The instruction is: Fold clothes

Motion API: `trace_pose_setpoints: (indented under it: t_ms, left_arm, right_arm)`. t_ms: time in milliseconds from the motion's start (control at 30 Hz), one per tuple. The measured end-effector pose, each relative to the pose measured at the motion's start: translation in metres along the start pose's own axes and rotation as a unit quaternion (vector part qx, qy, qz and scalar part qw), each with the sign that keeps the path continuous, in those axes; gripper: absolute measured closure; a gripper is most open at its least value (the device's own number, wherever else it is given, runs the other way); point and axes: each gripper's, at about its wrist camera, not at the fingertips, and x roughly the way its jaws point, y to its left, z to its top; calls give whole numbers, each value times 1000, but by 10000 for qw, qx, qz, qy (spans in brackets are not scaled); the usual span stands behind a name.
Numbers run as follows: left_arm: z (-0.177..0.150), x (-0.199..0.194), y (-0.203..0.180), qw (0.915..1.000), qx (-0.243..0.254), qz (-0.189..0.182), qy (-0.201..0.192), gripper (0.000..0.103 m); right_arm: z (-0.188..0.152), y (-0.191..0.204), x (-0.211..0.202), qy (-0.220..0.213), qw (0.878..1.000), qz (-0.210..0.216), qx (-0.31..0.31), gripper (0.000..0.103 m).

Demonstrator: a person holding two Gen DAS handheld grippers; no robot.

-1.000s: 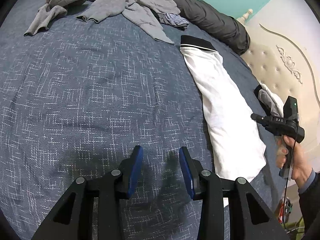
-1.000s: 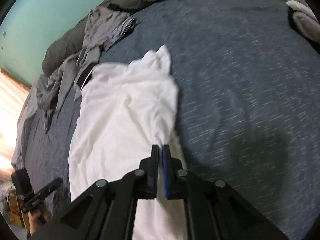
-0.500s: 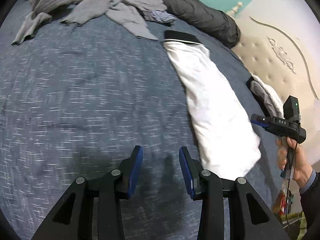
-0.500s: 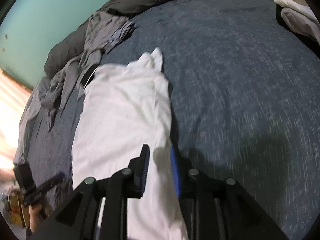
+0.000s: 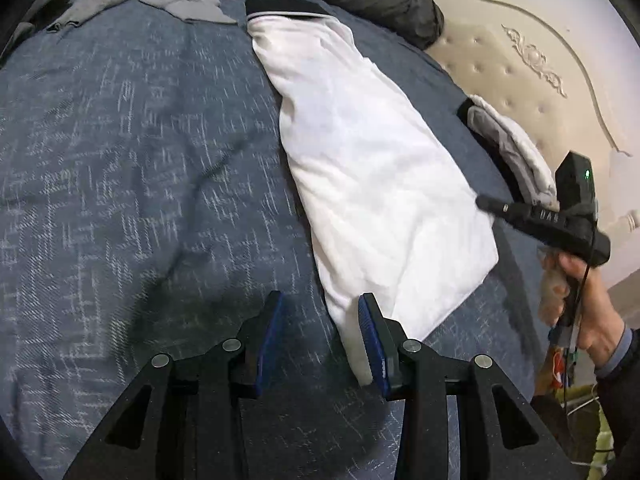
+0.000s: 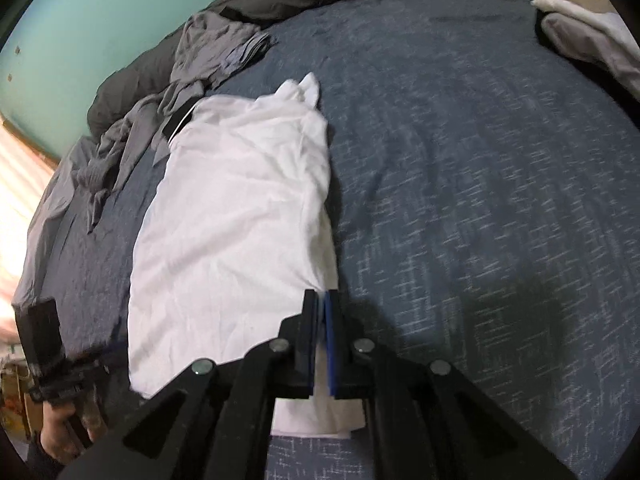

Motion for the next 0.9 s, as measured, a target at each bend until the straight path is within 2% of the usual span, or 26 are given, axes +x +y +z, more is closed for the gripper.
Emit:
trace_pose_setpoints:
  t_ms: [167,233,300,333,533,600,700,733,800,900]
  left_arm:
    - [-4,-5,-2,10000,-2,-20,21,62]
    - [-5,-7,-2,10000,-3,-27,29,62]
    - [-6,-9,-3,10000,-3,-35,37,62]
    - [-7,-10,-4,10000,-4,-39,41,62]
    - [-13,-8,-7,9999,-20,-108,131,62]
    - [-16,-5,-7,9997,-80,-156,148,63]
    - [-17,-4,-4,9994,-155,-264,151,65]
    - [-17,-4,-3,9990,-223,-343,160,68]
    - [-17,-3,-2,9982,-291,-474,205,92]
    - [-18,-9,-6,9986,-179,-464,184,96]
  right_arm:
    - [4,-15,-7,47,9993,-210,316,98]
    - [0,-20,-14,75,9987,-150,485,90]
    - [-6,-20,-18,161,9986,-62,499,70]
    - [-10,-19,-18,251,9986,-18,472,68]
    - [-35,-12,-10,532,9980,-68,329,70]
    - [-38,-11,-9,523,9981,-129,311,91]
    - [-40,-8,-12,457,9986,-133,246,96]
    - [-40,-6,-14,434,9988,-114,206,96]
    - [-38,-6,-20,407,9991,-4,142,97]
    - [-35,-3,-28,381,9992,45,52,98]
